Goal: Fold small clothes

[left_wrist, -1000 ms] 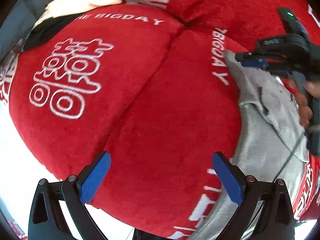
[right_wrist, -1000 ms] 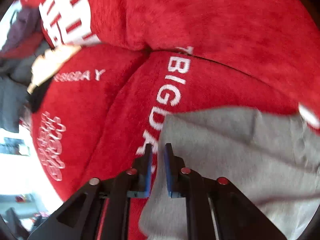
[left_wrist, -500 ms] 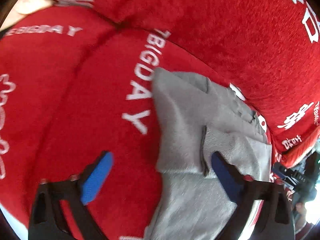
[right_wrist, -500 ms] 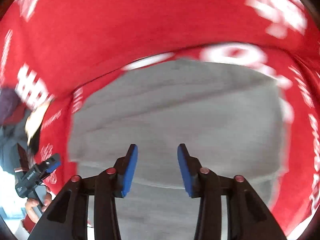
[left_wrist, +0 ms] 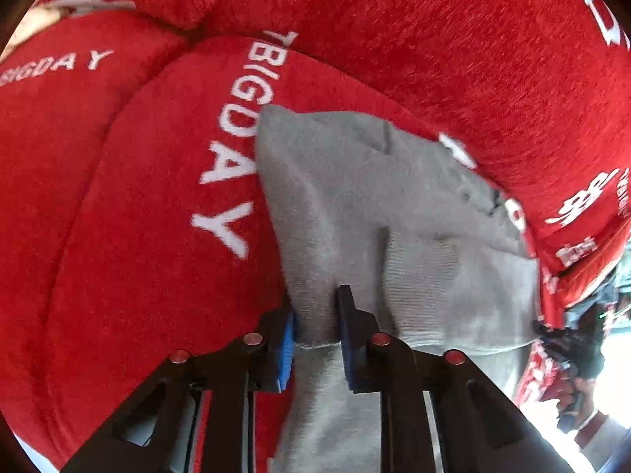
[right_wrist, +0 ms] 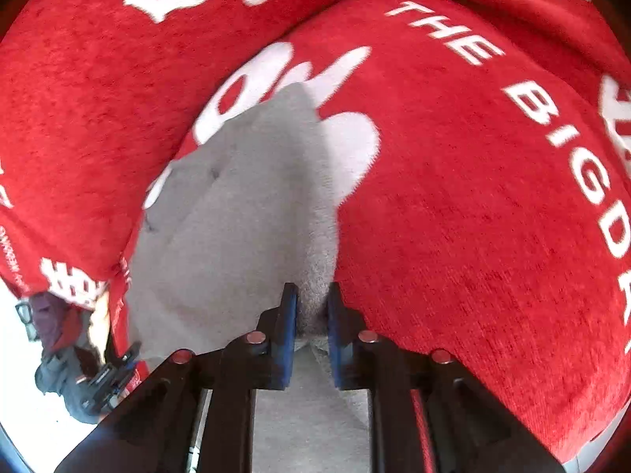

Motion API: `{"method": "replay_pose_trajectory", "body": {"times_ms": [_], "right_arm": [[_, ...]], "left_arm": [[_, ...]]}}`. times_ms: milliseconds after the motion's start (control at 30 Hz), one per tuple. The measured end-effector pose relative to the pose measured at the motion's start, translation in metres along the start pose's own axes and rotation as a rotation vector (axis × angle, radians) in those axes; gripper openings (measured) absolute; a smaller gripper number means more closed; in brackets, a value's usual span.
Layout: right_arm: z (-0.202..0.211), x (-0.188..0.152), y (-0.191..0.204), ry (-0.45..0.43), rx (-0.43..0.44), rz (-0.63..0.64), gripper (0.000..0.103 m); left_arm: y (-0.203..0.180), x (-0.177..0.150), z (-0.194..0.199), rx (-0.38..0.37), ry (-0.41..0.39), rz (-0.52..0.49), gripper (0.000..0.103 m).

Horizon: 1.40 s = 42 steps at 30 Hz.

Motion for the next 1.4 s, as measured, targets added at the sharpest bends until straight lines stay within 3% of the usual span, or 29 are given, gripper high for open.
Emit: {"method": "replay_pose_trajectory", "body": {"times_ms": [100,133,267,333,367,400,467,500,767,1167,1400], "right_arm": [[-0.008,0.001,-0.009,0.024,-0.036,0.028,0.015],[-0.01,0.002,-0.011,0.022,-0.012,0.013,0.015],[-0.004,-0.003,-0.013,-0.004,-0.007,0.018,0.02],[-0.001,-0.005,-0.012,-0.001,-0.021,0.019,0.023],[0.0,-0.006,-0.015,0.001,-0.026,0.019,0.027],[0.003,-0.007,-0.015,0.006,-0.041,0.02,0.03],[0.006,-0.009,-0.015,0.006,-0.061,0.016,0.047],[0.011,-0.011,-0.014,-0.001,-0.078,0.016,0.048],[0.04,-0.031,-0.009,-0.024,-0.112,0.028,0.055],[0.035,-0.094,0.015,0.094,-0.059,0.107,0.058],[0.032,-0.118,0.015,0.164,-0.012,0.122,0.058]], "left_arm": [[0.006,-0.002,0.001,-0.009,-0.012,0.029,0.021],[0.005,-0.002,0.002,-0.003,-0.013,0.025,0.021],[0.007,-0.007,0.012,0.06,-0.029,0.039,0.023],[0.009,-0.009,0.016,0.102,-0.032,0.053,0.048],[0.011,-0.01,0.022,0.177,-0.044,0.056,0.07],[0.012,-0.01,0.026,0.21,-0.057,0.049,0.075],[0.01,-0.012,0.031,0.237,-0.057,0.034,0.075],[0.009,-0.015,0.033,0.248,-0.044,0.033,0.075],[-0.013,-0.038,0.04,0.276,0.0,-0.006,0.075],[-0.08,-0.086,0.024,0.274,0.131,-0.101,0.075],[-0.117,-0.109,0.018,0.284,0.162,-0.121,0.075]]}}
Point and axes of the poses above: each gripper's, at about its wrist camera, not at the fingertips, and z roughly against the way its jaws point, y to its left, x to its top, the point moved 6 cm from there along -z, roughly the way its jaws point, and after that the axes turned 6 degrees about -x, right-handed, at the moved point
